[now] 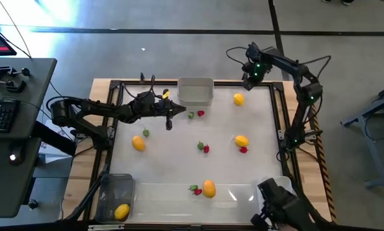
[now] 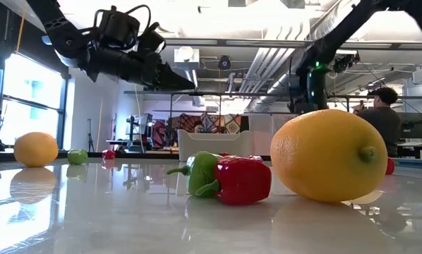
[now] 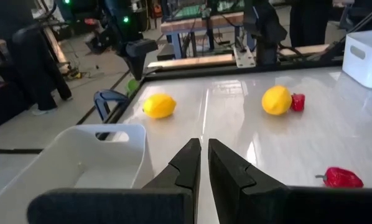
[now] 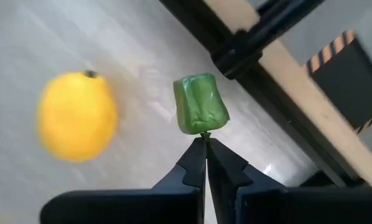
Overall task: Sort produce into baskets
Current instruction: Put the green chili pepper into the gray bin
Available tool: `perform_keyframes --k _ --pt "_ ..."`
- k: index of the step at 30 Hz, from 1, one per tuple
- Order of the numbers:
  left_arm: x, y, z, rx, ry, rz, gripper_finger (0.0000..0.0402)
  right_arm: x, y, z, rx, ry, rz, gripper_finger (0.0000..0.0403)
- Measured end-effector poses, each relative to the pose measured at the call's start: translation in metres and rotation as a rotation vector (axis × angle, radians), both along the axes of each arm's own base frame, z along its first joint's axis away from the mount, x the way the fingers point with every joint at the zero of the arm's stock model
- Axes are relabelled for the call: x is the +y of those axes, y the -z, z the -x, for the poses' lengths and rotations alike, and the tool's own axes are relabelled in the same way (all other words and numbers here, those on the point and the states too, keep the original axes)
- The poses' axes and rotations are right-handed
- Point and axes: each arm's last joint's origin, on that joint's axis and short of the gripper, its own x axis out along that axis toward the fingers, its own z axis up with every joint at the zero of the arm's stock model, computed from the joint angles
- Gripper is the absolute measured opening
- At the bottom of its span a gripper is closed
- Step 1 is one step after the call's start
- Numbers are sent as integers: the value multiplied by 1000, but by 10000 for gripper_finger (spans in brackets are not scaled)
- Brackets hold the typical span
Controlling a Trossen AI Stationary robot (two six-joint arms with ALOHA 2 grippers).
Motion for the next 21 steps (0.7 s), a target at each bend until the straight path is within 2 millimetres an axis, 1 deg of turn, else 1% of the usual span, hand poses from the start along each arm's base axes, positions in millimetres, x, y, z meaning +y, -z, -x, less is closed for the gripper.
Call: perform_keyframes --k 4,6,9,14,17,21 --pt "0 -4 -1 -37 0 -6 19 20 -29 -14 -45 -28 84 0" --pt "-1 -4 0 -51 2 -11 19 32 -40 -27 -74 -61 121 0" --pt "-4 -2 7 -130 0 -27 19 50 -51 -51 -135 -118 181 0" --pt "-5 4 24 -240 -20 -40 19 73 -54 -94 -304 -217 197 0" --pt "-3 5 26 -240 -32 -35 19 86 -53 -119 -362 -290 238 0" --pt "-2 5 27 -241 -38 -36 19 99 -49 -152 -457 -372 311 0"
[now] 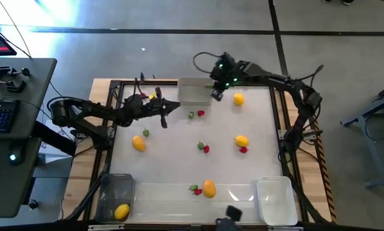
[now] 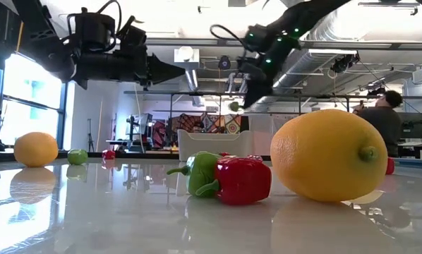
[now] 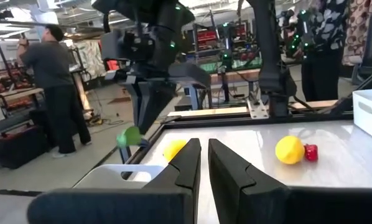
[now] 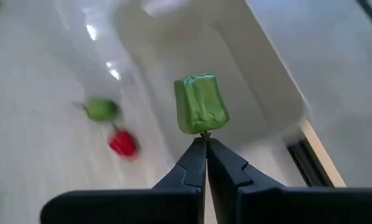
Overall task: Sort produce into baskets
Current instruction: Put the green chili pepper into the gray bin
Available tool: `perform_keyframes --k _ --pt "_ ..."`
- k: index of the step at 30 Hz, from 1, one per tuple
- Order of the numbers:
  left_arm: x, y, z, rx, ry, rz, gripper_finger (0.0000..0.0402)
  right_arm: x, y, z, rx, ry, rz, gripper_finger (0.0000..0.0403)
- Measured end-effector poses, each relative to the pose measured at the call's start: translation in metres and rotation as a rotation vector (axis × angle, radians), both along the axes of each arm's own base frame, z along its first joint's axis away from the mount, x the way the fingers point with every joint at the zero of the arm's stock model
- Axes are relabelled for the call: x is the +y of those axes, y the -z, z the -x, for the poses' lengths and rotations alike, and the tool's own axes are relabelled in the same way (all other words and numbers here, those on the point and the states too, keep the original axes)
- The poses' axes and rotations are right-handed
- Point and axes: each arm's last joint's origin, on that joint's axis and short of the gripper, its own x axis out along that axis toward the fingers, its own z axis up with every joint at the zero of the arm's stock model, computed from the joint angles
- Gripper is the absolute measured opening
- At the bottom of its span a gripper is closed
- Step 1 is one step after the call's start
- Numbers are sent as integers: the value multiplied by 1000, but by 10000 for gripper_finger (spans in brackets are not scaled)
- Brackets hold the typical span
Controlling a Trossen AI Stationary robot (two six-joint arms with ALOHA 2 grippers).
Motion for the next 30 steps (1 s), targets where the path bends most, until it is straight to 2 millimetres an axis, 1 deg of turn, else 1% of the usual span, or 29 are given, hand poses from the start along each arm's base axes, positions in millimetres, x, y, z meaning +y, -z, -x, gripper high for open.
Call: perform_keyframes --k 2,5,14,18,24,27,30 --pt "0 -1 0 -5 0 -3 19 3 4 -13 -42 -18 18 0" --pt "0 -3 0 -28 0 -13 19 3 13 -27 -57 -5 8 0" --pt "0 -3 0 -32 0 -21 19 -22 39 -57 26 22 -15 0" --pt "0 -3 0 -32 -1 -21 19 -37 50 -64 84 56 -16 0" --pt "0 -3 0 -31 1 -22 19 -57 74 -68 166 77 -86 0" --pt "0 -3 0 -31 0 -22 19 -60 83 -69 190 77 -106 0" --pt "0 -3 0 -31 0 -22 19 -61 84 -71 185 71 -100 0"
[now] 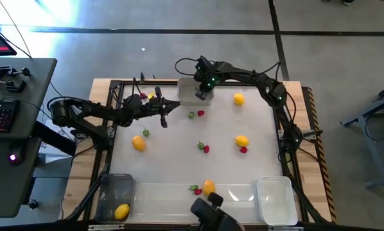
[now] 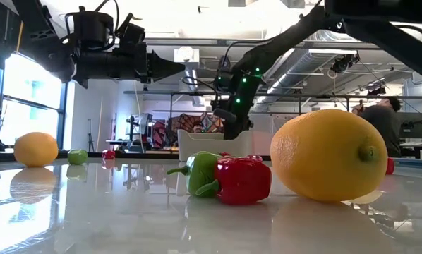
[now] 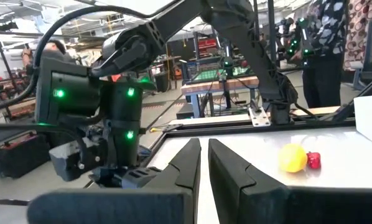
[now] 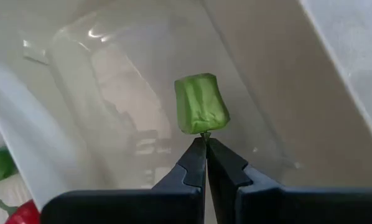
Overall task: Sort produce into baskets
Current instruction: Put the green chili pepper into the gray bin, then adjust the gray bin
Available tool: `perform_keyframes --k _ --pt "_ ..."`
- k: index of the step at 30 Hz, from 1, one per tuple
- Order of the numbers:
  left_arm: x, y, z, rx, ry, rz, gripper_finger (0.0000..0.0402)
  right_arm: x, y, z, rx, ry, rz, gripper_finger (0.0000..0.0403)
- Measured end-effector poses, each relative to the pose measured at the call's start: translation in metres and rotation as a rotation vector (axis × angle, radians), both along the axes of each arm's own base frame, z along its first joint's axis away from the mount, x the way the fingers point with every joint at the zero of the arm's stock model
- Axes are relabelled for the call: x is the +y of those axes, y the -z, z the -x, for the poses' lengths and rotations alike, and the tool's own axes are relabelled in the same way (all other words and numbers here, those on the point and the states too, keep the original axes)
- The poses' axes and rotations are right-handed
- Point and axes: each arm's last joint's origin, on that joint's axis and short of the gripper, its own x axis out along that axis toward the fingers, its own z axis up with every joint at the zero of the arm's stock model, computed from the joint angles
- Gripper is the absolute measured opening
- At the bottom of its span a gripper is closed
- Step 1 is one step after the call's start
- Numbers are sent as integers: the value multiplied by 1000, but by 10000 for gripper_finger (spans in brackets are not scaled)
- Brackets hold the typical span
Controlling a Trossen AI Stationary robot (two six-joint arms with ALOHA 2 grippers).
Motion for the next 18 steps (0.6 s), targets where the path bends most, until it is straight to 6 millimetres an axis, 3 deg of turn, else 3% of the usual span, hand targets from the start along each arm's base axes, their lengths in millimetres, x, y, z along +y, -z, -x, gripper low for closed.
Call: perform_keyframes --k 6,15,18 --pt "0 0 0 0 1 0 19 5 0 -1 27 -52 5 14" --pt "0 0 0 1 0 0 19 12 0 -5 99 -67 87 108" --pt "0 0 0 1 0 0 19 14 -10 -4 124 -70 64 121"
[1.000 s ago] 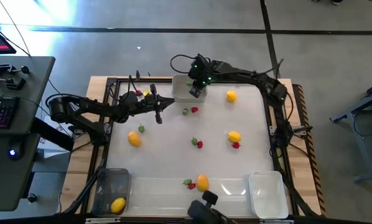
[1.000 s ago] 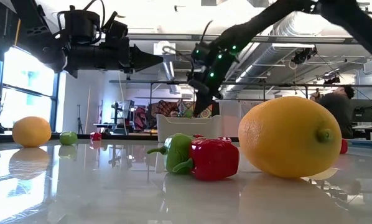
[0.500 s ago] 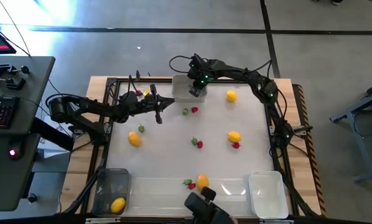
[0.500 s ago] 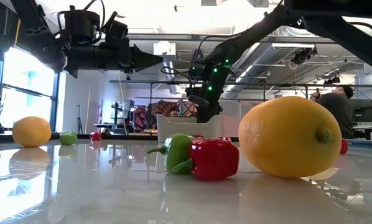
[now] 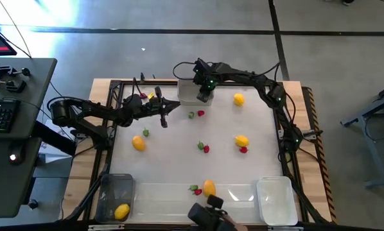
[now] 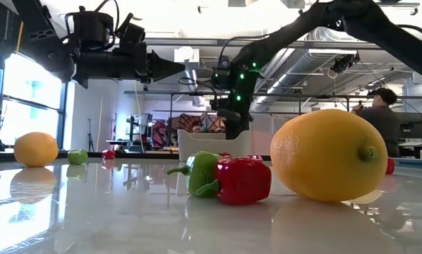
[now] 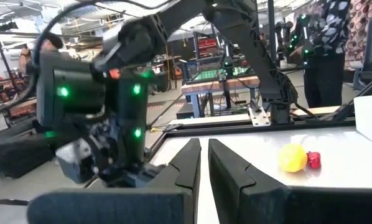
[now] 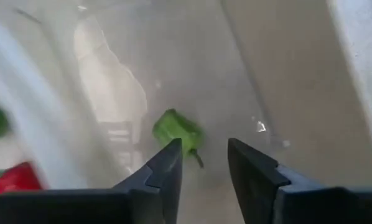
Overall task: Sort produce into baskets
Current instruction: Adjust the gray bin
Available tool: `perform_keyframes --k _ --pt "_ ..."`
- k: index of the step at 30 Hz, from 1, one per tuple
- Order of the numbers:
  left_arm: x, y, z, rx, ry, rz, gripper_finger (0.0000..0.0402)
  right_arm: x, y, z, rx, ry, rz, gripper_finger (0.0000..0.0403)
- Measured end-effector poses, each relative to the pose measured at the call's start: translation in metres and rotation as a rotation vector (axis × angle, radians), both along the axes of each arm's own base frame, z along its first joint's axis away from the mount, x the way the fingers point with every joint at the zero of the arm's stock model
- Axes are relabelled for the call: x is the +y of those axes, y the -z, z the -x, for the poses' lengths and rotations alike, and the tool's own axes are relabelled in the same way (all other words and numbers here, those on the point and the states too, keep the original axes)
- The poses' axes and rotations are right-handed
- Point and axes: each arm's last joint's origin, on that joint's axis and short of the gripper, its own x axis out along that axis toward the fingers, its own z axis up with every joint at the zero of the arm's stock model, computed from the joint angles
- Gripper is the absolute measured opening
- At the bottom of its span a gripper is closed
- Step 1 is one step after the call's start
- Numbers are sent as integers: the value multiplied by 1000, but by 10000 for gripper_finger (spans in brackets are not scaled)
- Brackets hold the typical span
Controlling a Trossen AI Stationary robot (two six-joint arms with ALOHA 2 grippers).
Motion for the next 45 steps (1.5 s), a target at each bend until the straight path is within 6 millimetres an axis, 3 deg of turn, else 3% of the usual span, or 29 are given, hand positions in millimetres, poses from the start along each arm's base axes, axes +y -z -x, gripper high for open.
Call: perform_keyframes --k 5,10,13,19,22,33,40,45 --pt "0 0 0 1 2 -2 19 10 -31 -4 3 -47 9 92" --pt "0 0 0 9 0 -17 19 23 -71 -11 -149 -131 121 16" --pt "0 1 0 13 0 -15 19 30 -70 -16 -254 -154 136 10" --pt "0 4 0 47 0 -20 19 55 -44 -10 -382 -175 194 3" --pt "0 4 0 51 -1 -26 19 72 -38 6 -468 -161 237 1" --pt "-3 5 -1 55 34 -33 19 149 -41 93 -755 -102 343 0" --pt "-25 6 -13 121 161 -40 18 179 -25 135 -818 -112 310 0" --pt "-44 -4 -34 278 251 -61 3 192 -15 148 -826 -123 284 0"
